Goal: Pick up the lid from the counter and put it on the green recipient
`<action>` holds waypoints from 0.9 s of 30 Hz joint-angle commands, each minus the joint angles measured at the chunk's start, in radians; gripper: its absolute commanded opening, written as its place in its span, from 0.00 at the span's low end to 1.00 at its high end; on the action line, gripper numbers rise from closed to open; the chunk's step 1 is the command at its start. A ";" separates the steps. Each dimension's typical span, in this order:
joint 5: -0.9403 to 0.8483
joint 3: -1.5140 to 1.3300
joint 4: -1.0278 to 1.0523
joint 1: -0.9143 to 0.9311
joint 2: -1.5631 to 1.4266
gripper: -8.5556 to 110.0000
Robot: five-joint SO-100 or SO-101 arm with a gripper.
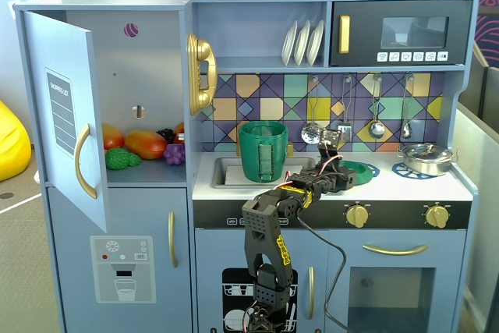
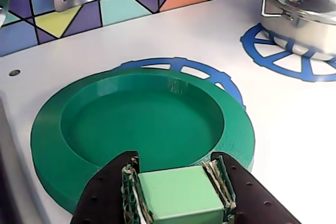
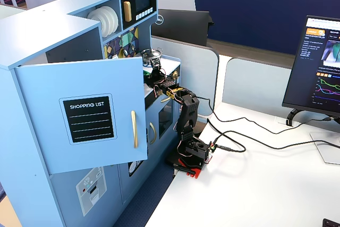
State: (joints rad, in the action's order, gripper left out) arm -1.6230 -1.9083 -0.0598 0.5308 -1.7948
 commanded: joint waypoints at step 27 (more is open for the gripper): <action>0.048 0.469 0.419 -0.170 -0.383 0.07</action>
State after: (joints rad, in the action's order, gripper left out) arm -1.5861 -1.5539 0.3099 0.4310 -2.0816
